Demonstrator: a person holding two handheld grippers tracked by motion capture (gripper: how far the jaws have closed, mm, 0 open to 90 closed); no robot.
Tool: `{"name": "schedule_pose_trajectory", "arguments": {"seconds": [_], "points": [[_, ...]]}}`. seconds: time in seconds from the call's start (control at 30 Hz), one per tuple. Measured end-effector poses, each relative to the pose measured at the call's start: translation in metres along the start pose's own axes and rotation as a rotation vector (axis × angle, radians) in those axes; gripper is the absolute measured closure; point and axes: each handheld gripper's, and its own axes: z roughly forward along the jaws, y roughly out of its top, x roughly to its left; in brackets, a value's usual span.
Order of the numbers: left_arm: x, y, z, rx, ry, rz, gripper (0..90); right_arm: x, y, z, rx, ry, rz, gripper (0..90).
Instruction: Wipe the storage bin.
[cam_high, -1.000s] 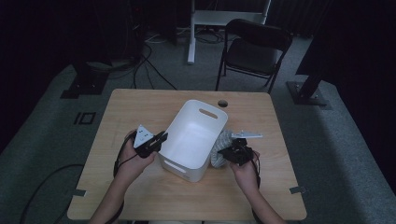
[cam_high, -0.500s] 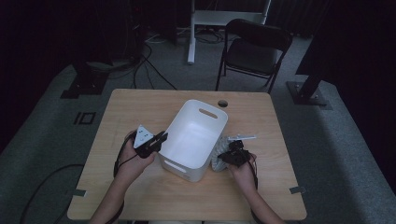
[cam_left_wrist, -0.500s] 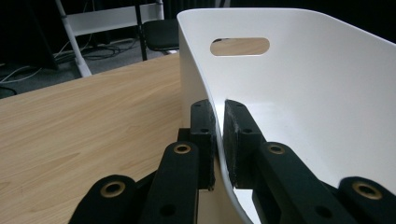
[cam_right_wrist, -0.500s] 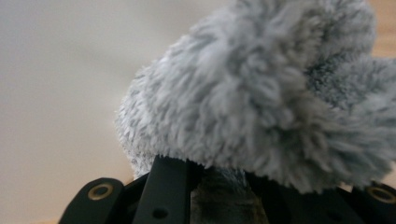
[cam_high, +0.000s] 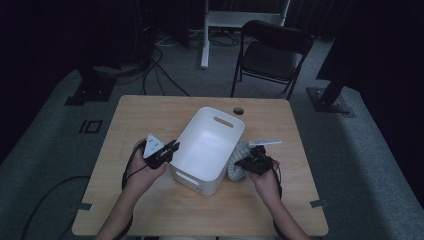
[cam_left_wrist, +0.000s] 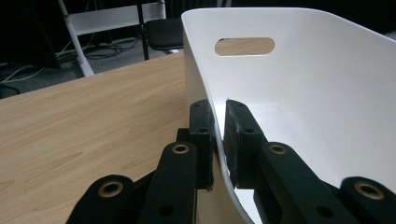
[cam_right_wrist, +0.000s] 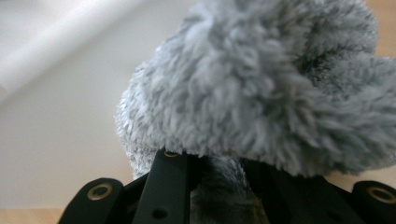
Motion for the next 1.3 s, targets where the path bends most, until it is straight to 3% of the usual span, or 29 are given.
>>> {"name": "schedule_pose_trajectory", "arguments": {"seconds": [0.13,0.4,1.03,1.3], "points": [[0.000,0.000,0.000,-0.003,-0.012,-0.004,81.7,0.008,0.015,-0.023,-0.102,-0.001,-0.018,76.5],[-0.001,-0.001,0.001,-0.011,-0.021,-0.001,81.1,0.006,0.018,-0.018,-0.125,-0.033,-0.014,76.6],[-0.001,0.000,0.001,-0.009,-0.023,0.002,81.1,-0.016,0.004,0.016,-0.028,-0.096,0.036,76.8],[-0.001,-0.001,0.001,-0.013,-0.025,-0.005,81.0,-0.026,-0.012,0.042,0.063,-0.114,0.053,76.8]]}}
